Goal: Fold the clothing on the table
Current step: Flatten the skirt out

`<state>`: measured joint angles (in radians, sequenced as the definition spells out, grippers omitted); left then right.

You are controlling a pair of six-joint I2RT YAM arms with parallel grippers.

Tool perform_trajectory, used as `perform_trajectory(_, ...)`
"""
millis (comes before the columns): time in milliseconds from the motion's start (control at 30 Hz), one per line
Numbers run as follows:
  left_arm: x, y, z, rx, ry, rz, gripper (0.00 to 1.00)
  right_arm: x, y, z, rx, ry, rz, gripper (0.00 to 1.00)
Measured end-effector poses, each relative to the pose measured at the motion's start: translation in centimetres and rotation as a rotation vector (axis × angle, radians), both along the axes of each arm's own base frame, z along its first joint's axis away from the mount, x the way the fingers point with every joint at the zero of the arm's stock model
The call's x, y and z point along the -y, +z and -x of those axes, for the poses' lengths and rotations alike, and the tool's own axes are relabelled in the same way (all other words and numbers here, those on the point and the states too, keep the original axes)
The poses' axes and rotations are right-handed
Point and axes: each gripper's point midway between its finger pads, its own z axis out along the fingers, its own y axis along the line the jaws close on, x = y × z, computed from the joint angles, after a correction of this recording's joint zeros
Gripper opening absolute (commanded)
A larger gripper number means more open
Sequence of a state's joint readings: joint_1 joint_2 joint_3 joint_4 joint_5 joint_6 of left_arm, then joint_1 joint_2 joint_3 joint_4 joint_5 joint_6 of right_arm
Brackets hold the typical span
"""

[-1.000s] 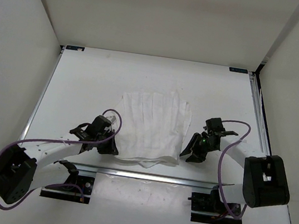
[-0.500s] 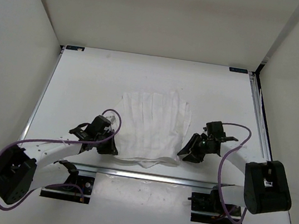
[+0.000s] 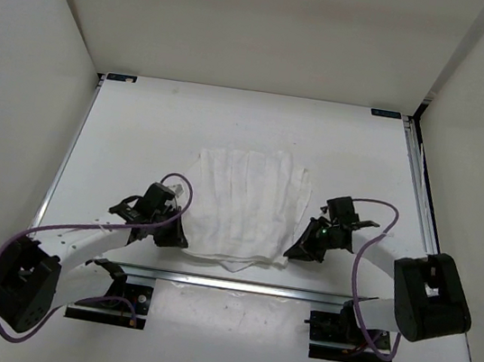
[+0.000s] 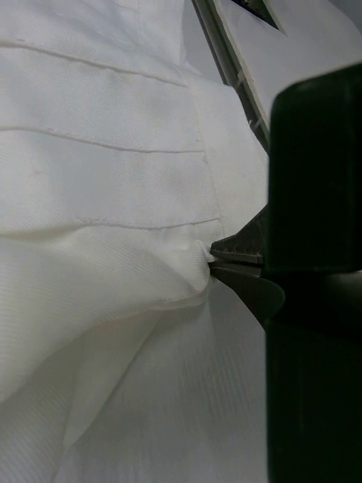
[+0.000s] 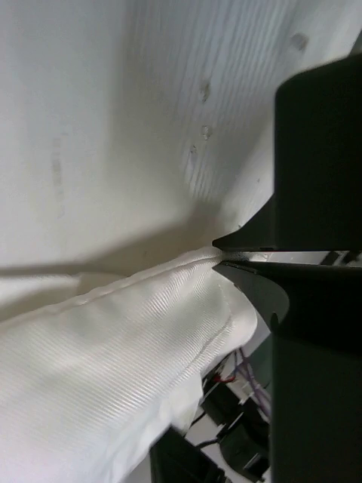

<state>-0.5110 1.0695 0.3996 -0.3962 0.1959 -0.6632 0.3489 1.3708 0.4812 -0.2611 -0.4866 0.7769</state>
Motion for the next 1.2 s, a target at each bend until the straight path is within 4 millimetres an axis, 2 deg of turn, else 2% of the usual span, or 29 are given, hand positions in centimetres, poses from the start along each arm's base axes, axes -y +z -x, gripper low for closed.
perform_trajectory(67,-0.5,0.6,-0.7,-0.001,0.018,0.001,0.0,0.9,1.5,-1.5,0.029,-0.03,0.02,0.0)
perform_trajectory(133,-0.6,2.8,-2.7,0.023,0.041,0.022,0.0,1.6,4.6,-4.6,0.111,-0.065,0.022,0.0)
perform_trajectory(233,-0.2,8.4,-7.6,0.134,0.07,0.093,0.0,2.5,11.8,-10.3,0.312,-0.093,-0.008,0.0)
perform_trajectory(300,0.0,12.7,-11.0,0.243,0.08,0.139,0.0,3.0,16.3,-12.9,0.436,-0.091,-0.031,0.0)
perform_trajectory(333,0.1,14.5,-12.2,0.286,0.077,0.16,0.0,3.2,18.0,-13.7,0.483,-0.085,-0.036,0.0)
perform_trajectory(400,0.1,16.8,-13.9,0.34,0.075,0.192,0.0,3.2,20.1,-14.5,0.542,-0.065,-0.042,0.0)
perform_trajectory(467,0.0,17.5,-14.7,0.35,0.073,0.215,0.0,3.1,20.9,-14.9,0.561,-0.043,-0.043,0.0)
perform_trajectory(600,-0.6,16.4,-14.6,0.287,0.05,0.234,0.0,2.2,20.7,-14.9,0.547,0.031,-0.04,0.0)
perform_trajectory(667,-1.2,16.4,-13.7,0.261,0.029,0.249,0.0,1.3,20.6,-13.9,0.547,0.106,-0.026,0.01)
perform_trajectory(767,-2.8,17.6,-12.2,0.283,0.032,0.25,0.0,-0.5,20.9,-11.7,0.6,0.232,0.015,0.0)
perform_trajectory(833,-3.5,18.9,-11.1,0.334,0.033,0.234,0.0,-1.8,21.9,-9.5,0.667,0.319,0.044,0.0)
perform_trajectory(900,-3.7,20.3,-9.9,0.399,0.015,0.237,0.0,-2.8,23.9,-6.8,0.761,0.396,0.038,0.0)
perform_trajectory(1000,-3.3,21.6,-8.4,0.437,-0.02,0.276,0.0,-2.6,27.4,-4.3,0.901,0.426,-0.002,0.0)
perform_trajectory(1100,-3.0,21.8,-8.3,0.424,-0.038,0.304,0.0,-2.0,29.7,-4.1,0.987,0.402,-0.022,0.0)
perform_trajectory(1200,-3.3,21.5,-9.8,0.379,-0.001,0.321,0.0,-1.5,30.3,-6.7,1.008,0.354,-0.047,0.0)
